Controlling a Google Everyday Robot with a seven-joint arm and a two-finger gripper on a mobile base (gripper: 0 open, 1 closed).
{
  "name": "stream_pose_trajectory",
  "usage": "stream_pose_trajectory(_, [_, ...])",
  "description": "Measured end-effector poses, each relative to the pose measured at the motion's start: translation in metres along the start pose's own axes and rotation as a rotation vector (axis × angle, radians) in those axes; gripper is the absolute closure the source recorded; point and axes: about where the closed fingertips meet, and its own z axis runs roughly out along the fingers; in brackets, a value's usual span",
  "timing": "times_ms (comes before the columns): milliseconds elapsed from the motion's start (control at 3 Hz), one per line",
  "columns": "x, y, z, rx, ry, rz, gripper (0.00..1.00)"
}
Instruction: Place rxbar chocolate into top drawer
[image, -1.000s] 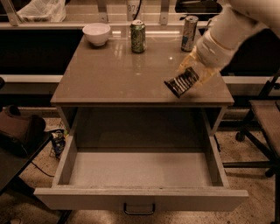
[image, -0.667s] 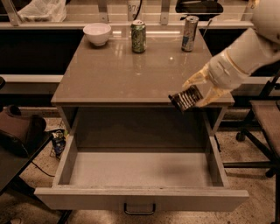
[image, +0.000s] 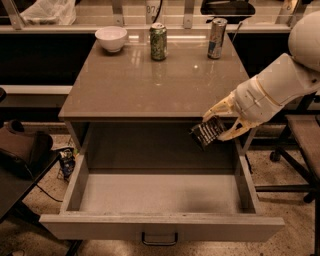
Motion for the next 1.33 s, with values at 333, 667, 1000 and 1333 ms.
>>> stream_pose_trajectory(333, [-0.012, 0.004, 0.017, 0.001, 0.001, 0.056, 1.00])
stream_pose_trajectory(667, [-0.014, 0.022, 0.058, -0.024, -0.001, 0.183, 1.00])
stream_pose_trajectory(1000, [-0.009, 0.040, 0.097, -0.046, 0.015, 0.355, 1.00])
stream_pose_trajectory(1333, [-0.006, 0.046, 0.111, -0.038, 0.022, 0.429, 1.00])
